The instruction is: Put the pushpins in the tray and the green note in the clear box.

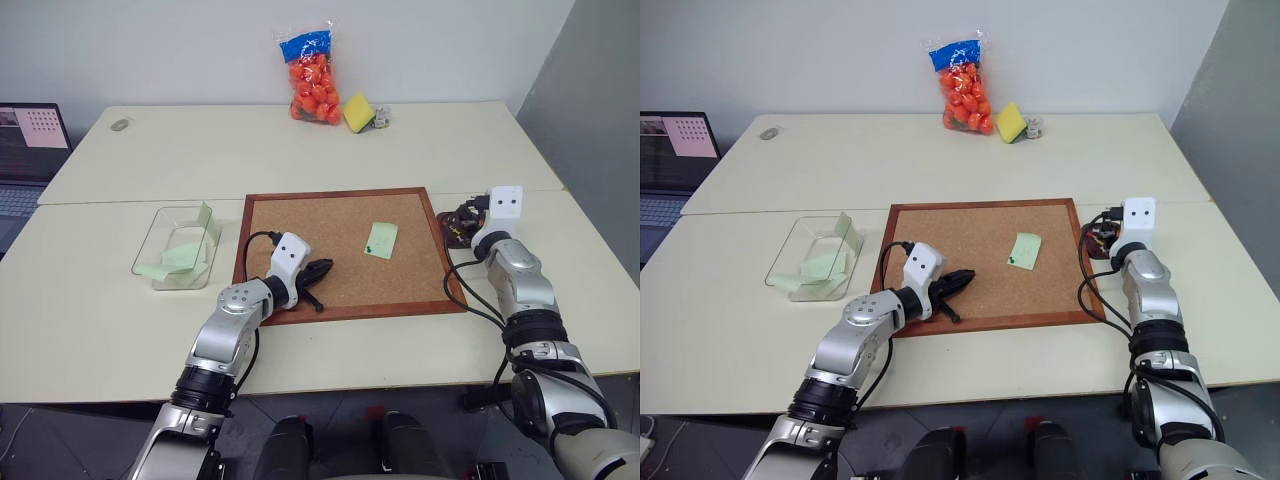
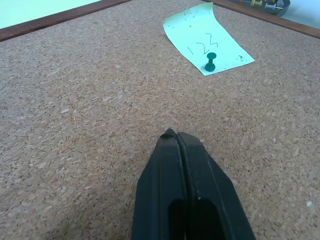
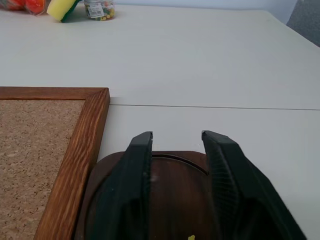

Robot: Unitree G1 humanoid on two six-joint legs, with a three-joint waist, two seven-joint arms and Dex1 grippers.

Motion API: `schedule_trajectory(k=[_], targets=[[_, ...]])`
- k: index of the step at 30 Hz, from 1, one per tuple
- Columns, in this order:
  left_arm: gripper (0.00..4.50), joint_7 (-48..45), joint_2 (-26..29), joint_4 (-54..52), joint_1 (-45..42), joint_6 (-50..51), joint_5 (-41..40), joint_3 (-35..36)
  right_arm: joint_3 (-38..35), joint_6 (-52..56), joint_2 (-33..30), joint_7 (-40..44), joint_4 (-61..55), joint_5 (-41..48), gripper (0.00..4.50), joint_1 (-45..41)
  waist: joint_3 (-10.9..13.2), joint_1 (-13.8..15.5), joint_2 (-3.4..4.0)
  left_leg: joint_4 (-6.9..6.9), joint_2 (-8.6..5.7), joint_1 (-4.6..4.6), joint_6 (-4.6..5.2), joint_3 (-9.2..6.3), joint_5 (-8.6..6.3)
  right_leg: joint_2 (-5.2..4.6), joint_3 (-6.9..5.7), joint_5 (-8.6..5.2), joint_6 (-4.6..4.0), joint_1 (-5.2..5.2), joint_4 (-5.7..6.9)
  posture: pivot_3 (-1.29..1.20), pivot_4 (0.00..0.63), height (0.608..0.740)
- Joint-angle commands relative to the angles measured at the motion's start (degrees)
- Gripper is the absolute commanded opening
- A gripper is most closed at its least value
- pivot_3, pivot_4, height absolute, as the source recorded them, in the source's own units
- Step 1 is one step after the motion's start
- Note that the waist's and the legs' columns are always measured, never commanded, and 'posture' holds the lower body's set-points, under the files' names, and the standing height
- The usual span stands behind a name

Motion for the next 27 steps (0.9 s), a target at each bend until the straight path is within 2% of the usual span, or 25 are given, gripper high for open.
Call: schedule_trajectory(k=[1,8,20,23,27], targets=[[0.0,-0.1,0.0,2.2,1.5,2.2,1.0,-1.5,-1.2,-1.4,-1.1,-0.7,-0.7,-0.1,2.77,-1.3,0.0,0.0,0.0,0.0,0.0,0.0,0.0,0.0,0.0,0.0,0.0,0.0,0.0,0.0,0.0,0.0,0.15,0.74],[0.0,-0.2,-0.1,2.2,1.5,2.2,0.9,-1.6,0.1,-2.7,-1.5,0.9,-2.4,-0.6,4.18,-0.5,0.0,0.0,0.0,0.0,0.0,0.0,0.0,0.0,0.0,0.0,0.0,0.0,0.0,0.0,0.0,0.0,0.15,0.74],[0.0,-0.1,-0.2,2.5,1.2,2.2,0.9,-1.5,12.3,-3.3,1.7,27.5,-22.7,4.9,4.18,9.9,0.0,0.0,0.0,0.0,0.04,-0.01,0.0,-0.06,0.0,0.01,-0.04,-0.04,0.07,0.01,0.0,0.0,0.15,0.74],[0.0,-0.1,-0.2,2.6,1.1,2.2,1.0,-1.5,15.2,-1.8,2.8,30.0,-25.9,5.0,4.18,12.0,0.0,0.0,0.0,0.0,0.05,0.01,0.0,-0.08,0.0,0.01,-0.06,-0.03,0.07,0.02,0.0,0.0,0.15,0.74],[0.0,0.0,-0.4,2.7,0.9,2.1,1.0,-1.5,17.2,-0.3,4.4,29.1,-24.9,2.8,4.18,12.3,0.0,0.0,0.0,0.0,0.05,0.02,0.0,-0.09,0.0,0.01,-0.07,-0.03,0.07,0.01,0.0,0.0,0.15,0.74]])
